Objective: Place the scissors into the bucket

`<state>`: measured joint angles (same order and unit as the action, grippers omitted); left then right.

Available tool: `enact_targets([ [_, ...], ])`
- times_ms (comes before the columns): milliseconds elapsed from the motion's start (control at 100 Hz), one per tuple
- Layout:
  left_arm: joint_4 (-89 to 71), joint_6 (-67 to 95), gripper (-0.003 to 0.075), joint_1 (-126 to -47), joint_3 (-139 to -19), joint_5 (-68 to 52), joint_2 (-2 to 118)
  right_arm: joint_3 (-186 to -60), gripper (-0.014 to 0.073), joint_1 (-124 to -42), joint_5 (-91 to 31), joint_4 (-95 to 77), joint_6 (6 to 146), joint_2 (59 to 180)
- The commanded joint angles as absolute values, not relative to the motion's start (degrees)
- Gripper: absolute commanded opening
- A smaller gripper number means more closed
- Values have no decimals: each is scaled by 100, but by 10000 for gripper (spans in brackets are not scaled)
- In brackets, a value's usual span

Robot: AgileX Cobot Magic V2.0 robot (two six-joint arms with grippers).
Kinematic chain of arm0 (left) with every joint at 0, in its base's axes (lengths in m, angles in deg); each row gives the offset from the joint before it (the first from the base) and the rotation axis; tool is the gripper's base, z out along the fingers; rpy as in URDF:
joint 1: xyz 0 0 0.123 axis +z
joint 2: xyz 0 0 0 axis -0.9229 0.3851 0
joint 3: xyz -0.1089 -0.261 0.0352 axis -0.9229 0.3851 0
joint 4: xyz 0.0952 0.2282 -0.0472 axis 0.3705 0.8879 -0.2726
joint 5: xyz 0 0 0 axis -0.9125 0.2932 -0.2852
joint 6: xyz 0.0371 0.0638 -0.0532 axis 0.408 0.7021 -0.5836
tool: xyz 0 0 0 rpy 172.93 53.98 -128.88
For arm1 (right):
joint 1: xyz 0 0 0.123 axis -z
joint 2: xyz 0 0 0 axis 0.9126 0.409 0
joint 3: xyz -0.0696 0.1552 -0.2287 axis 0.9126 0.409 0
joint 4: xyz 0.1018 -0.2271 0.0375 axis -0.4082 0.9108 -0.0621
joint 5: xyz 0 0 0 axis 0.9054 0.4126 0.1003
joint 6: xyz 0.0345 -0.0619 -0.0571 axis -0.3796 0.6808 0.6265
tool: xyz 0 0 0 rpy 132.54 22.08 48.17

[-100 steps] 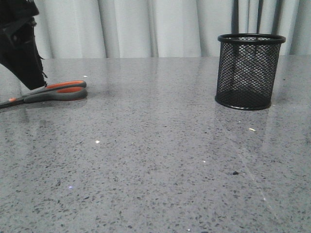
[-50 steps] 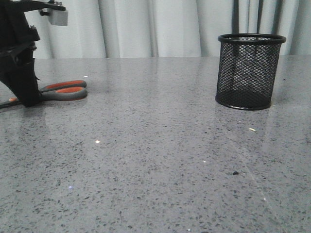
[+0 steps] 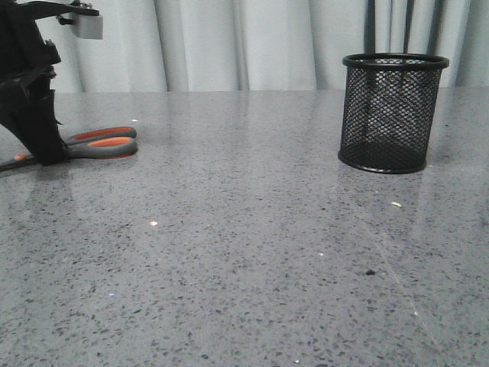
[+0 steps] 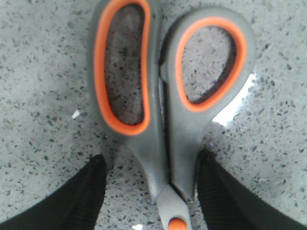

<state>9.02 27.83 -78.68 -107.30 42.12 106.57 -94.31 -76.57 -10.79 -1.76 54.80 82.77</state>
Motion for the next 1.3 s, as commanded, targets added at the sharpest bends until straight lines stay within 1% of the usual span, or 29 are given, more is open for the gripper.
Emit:
enact_targets([
  [0, 804, 2803, 399, -7865, -10801, 4020, 10620, -9637, 529, -7674, -1467, -131, 5524, 8374],
  [70, 752, 2803, 396, -7865, -10801, 4109, 10633, -9637, 529, -7674, -1467, -131, 5524, 8374],
  [120, 727, 2803, 381, -7865, -10801, 4196, 10633, -9637, 529, -7674, -1467, -131, 5524, 8374],
  [170, 701, 2803, 353, -7865, -10801, 4282, 10633, -9637, 529, -7674, -1467, -131, 5524, 8374],
  [230, 691, 2803, 300, -7865, -10801, 4390, 10633, -9637, 529, -7674, -1467, -131, 5524, 8374],
  [390, 691, 2803, 186, -7865, -10801, 4451, 10633, -9637, 529, -7674, -1467, -131, 5524, 8374],
  [580, 557, 2803, 111, -7865, -10801, 4441, 10560, -9637, 529, -7674, -1467, -131, 5524, 8374],
  [800, 407, 2803, 81, -7865, -10801, 4155, 10129, -9637, 529, -7674, -1467, -131, 5524, 8374],
  [1090, -271, 2803, 81, -7934, -10801, 3497, 9120, -9651, 529, -7972, -1744, -329, 5524, 8374],
  [1180, -282, 2933, 82, -8163, -10801, 3385, 8723, -9796, 529, -8132, -1913, -783, 5524, 8374],
  [1290, -303, 3163, 82, -8690, -10801, 3356, 8251, -10094, 529, -8432, -2235, -1424, 5775, 8374],
])
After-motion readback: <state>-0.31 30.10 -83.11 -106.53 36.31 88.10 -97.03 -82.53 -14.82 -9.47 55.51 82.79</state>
